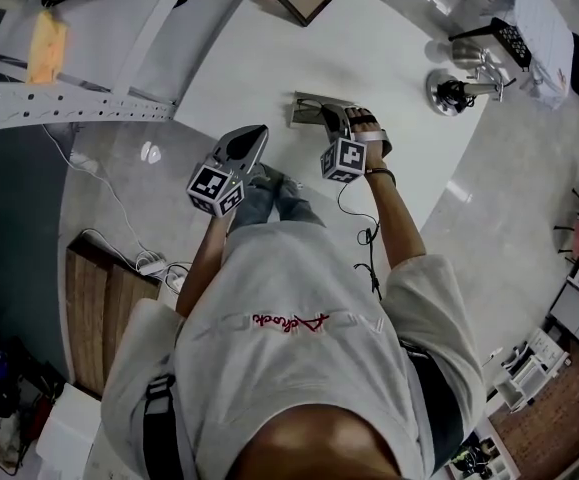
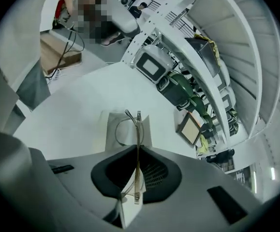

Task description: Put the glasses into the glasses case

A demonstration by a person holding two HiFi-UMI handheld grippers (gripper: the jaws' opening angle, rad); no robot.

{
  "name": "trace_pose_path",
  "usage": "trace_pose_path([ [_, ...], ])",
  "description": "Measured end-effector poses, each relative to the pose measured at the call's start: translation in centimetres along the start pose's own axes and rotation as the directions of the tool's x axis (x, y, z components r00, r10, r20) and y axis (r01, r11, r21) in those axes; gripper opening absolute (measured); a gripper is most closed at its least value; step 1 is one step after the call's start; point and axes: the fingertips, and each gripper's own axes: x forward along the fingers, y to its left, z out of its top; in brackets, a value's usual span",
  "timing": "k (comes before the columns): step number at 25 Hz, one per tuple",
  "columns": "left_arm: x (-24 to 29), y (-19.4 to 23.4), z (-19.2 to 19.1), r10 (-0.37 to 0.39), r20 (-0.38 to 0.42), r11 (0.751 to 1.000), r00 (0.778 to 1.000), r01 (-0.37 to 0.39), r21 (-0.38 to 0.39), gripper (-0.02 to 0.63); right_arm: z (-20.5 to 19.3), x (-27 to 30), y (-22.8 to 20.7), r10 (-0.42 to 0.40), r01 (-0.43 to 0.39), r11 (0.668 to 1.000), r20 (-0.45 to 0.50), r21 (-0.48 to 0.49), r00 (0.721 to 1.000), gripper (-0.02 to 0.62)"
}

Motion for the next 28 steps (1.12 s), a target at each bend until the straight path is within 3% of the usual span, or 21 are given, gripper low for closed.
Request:
trace_pose_path([
  [13, -0.4, 1.0, 0.2, 0.017, -0.002, 1.000, 1.000, -0.017, -0.002, 0.020, -1.9, 2.8, 1.4, 0.107, -0.103, 0.990, -0.044, 0.094, 0.993, 0.035],
  [22, -0.5, 1.5, 0.4, 0.020, -0.003, 1.000, 1.000, -0.020, -0.003, 0.020, -1.7, 3.0, 1.2, 0.104, -0.099, 0.988, -0.032, 0.115, 0.994, 0.038],
  [28, -0.4, 1.4, 0.6, 0.007, -0.002, 1.000, 1.000, -0.007, 0.004, 0.020, -1.0, 2.8, 0.7, 0.093, -0.090, 0.989, -0.016, 0.114, 0.996, 0.124],
])
